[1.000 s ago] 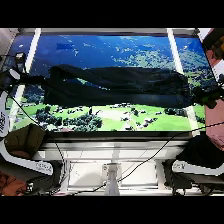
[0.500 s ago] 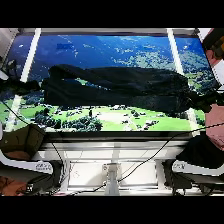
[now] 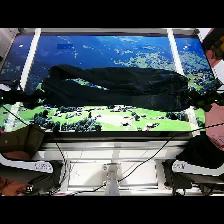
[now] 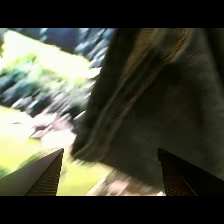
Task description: Fold the clothes and pants, and hang the long-sleeved shirts on hangers.
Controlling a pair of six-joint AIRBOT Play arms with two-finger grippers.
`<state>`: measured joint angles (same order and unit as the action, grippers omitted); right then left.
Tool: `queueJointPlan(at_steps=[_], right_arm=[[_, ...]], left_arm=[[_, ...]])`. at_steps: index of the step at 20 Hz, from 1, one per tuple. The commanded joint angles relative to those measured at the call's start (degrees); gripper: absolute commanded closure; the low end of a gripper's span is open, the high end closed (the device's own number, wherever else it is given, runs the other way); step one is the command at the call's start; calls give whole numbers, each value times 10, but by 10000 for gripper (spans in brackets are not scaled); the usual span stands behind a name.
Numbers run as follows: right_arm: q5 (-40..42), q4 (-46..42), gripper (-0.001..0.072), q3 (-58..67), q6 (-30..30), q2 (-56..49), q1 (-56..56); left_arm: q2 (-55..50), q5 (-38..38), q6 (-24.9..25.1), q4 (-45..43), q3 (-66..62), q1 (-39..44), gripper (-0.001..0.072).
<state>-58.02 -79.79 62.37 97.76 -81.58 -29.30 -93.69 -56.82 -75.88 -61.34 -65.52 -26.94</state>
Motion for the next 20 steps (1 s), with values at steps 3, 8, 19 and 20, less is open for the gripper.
queueJointPlan(at_steps=[3,8,19,20], right_arm=[[6,0,657,0,0,0,1],[6,0,656,0,1,2,1],[-90,-29,656,0,-33,78,0],[-96,-31,656,0,-38,83,-1]], left_arm=[[-12,76,2,10,21,30,31],[-11,78,3,16,12,57,689],[156,73,2,14,-112,-11,693],[165,63,2,13,-112,-19,694]])
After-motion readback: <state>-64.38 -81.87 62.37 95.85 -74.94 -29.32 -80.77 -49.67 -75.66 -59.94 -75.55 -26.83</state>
